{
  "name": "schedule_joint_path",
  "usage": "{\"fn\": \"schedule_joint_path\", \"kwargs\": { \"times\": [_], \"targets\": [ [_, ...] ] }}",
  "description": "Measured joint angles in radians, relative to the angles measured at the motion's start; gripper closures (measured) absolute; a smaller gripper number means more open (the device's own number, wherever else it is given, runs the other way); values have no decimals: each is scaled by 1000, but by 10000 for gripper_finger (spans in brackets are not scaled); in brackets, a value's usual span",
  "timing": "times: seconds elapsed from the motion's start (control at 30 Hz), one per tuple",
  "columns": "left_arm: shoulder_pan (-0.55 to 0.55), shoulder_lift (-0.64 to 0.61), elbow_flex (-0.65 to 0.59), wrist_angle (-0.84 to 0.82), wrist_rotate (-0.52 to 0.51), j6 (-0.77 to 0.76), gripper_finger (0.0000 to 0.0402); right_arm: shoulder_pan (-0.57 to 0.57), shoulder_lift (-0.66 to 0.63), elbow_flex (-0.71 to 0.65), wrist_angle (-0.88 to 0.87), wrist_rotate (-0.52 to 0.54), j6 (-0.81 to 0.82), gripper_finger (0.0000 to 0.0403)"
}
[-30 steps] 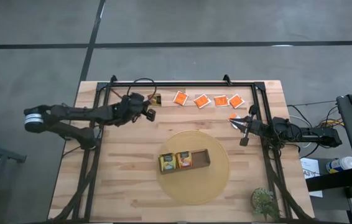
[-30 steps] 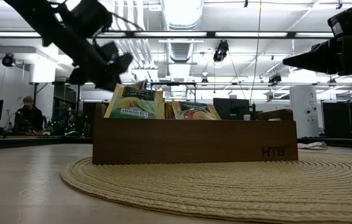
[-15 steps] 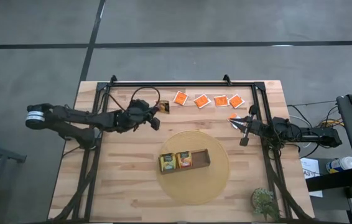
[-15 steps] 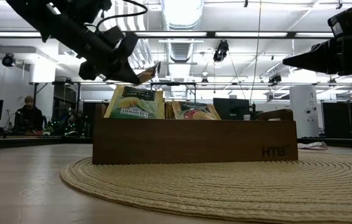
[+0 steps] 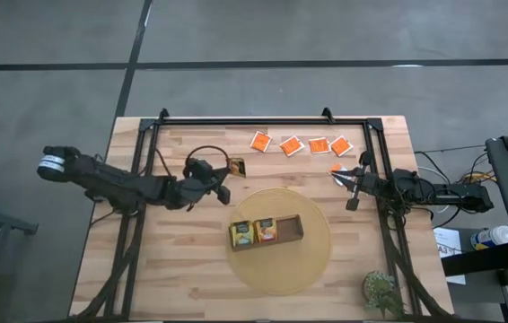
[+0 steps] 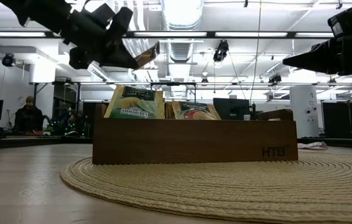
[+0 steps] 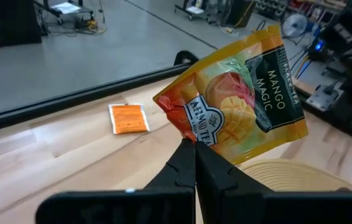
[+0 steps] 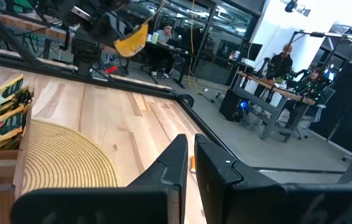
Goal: Pick & Place Tea
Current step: Put the yellow tea bag into the middle section of the wooden organizer
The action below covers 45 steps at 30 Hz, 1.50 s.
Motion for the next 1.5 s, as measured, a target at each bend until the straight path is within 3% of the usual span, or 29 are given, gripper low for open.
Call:
{"fn": "schedule_joint_path", "kwargs": {
  "times": [0.4,0.97,1.1,1.2,1.37,1.5],
  "targets": [
    [-178,38,11,20,-189,-107,402,1,0,0,0,0,0,376],
    [-211,280,196,38,-175,-109,401,0,0,0,4,0,-26,376],
    [-225,289,207,32,-174,-110,401,1,1,0,14,-6,118,376],
    [-236,286,205,26,-188,-117,401,0,2,-2,129,-8,248,376],
    [-250,285,205,27,-221,-122,401,0,1,-1,404,-21,301,376],
    [-251,287,204,28,-271,-145,401,0,3,0,448,-123,320,376]
  ]
}}
